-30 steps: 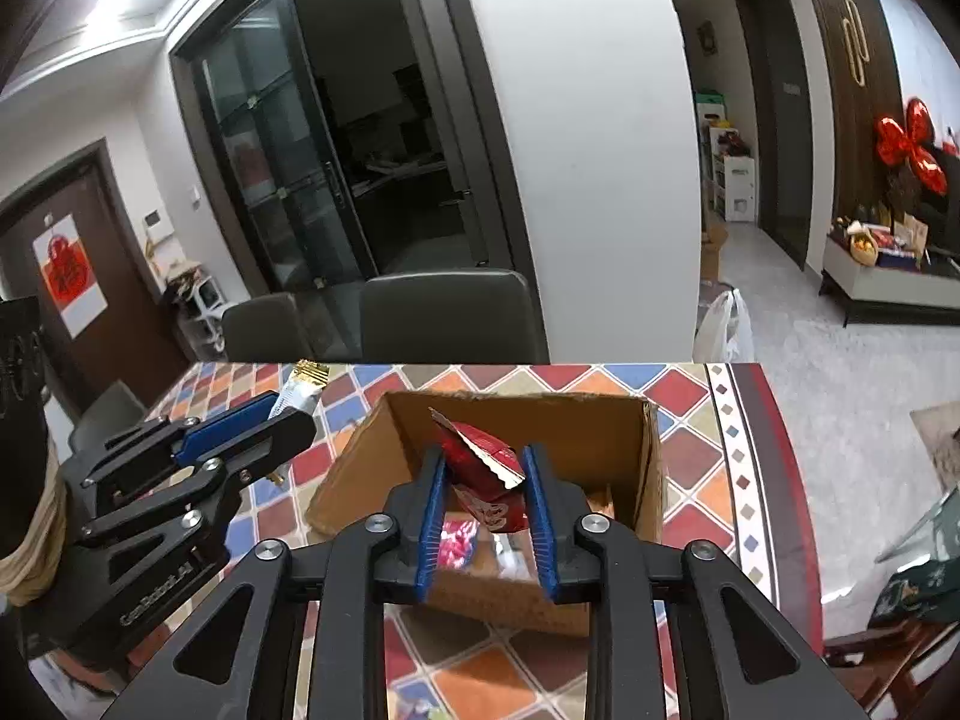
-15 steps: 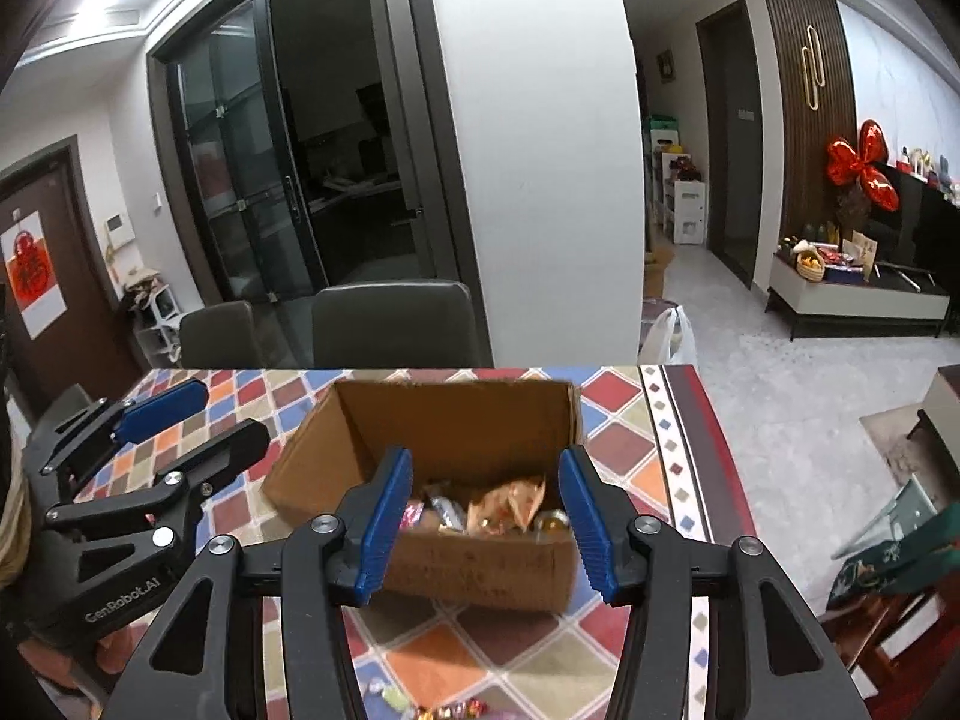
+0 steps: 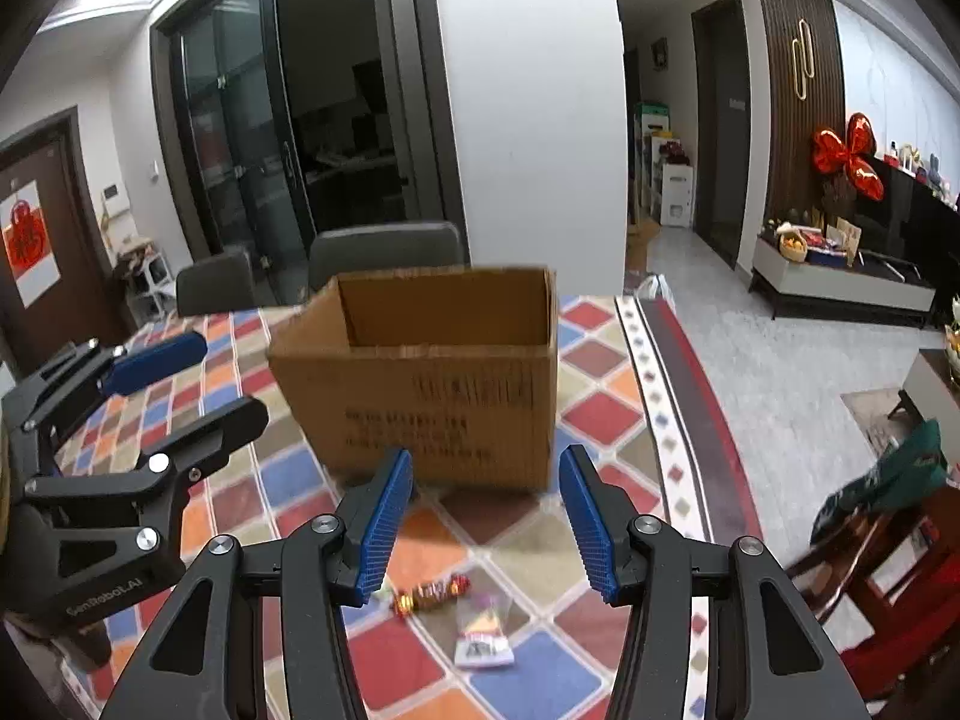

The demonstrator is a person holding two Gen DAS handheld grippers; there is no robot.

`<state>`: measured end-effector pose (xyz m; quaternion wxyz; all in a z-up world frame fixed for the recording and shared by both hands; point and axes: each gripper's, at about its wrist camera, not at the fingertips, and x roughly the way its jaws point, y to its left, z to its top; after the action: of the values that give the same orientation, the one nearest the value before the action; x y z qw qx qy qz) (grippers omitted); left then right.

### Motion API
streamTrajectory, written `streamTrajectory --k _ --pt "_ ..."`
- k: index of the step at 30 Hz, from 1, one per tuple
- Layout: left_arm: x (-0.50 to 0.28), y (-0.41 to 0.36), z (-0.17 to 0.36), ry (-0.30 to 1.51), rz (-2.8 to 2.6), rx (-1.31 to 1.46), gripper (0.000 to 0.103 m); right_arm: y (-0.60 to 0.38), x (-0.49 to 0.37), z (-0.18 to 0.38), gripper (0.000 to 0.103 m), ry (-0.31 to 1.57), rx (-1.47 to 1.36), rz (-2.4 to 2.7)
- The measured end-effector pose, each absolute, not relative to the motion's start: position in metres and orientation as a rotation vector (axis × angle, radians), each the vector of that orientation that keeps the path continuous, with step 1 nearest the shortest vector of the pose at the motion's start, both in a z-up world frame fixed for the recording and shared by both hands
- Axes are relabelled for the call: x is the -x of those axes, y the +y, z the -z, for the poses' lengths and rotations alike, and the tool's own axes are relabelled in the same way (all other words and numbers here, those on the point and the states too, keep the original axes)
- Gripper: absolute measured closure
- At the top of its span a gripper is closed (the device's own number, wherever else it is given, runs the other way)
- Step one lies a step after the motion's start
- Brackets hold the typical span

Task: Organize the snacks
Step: 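Move both tools back over the remaining snacks on the table, then grasp the red-gold candy with the left gripper while the right grasps the clear cake bag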

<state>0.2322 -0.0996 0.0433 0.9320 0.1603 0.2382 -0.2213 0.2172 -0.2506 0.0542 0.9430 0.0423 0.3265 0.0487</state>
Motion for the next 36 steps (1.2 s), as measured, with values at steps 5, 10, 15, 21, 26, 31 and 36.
streamTrajectory --k 5,10,15,21,26,31,36 --pt "-0.229 -0.105 -0.016 0.556 0.514 -0.347 0.045 -0.252 -0.206 -0.031 0.051 0.714 -0.108 -0.094" --pt "-0.23 -0.113 0.017 0.654 0.558 -0.351 0.048 -0.258 -0.201 0.001 0.051 0.787 -0.131 -0.07" --pt "-0.234 -0.118 0.045 0.731 0.596 -0.365 0.051 -0.26 -0.197 0.024 0.051 0.834 -0.133 -0.047" --pt "-0.246 -0.124 0.069 0.811 0.618 -0.366 0.053 -0.26 -0.194 0.043 0.051 0.872 -0.147 -0.043" --pt "-0.26 -0.131 0.088 0.871 0.62 -0.359 0.059 -0.258 -0.193 0.059 0.051 0.9 -0.173 -0.026" --pt "-0.269 -0.137 0.1 0.898 0.621 -0.354 0.063 -0.264 -0.196 0.072 0.051 0.932 -0.215 -0.007" --pt "-0.278 -0.139 0.108 0.918 0.614 -0.341 0.066 -0.267 -0.2 0.079 0.051 0.957 -0.245 -0.002"
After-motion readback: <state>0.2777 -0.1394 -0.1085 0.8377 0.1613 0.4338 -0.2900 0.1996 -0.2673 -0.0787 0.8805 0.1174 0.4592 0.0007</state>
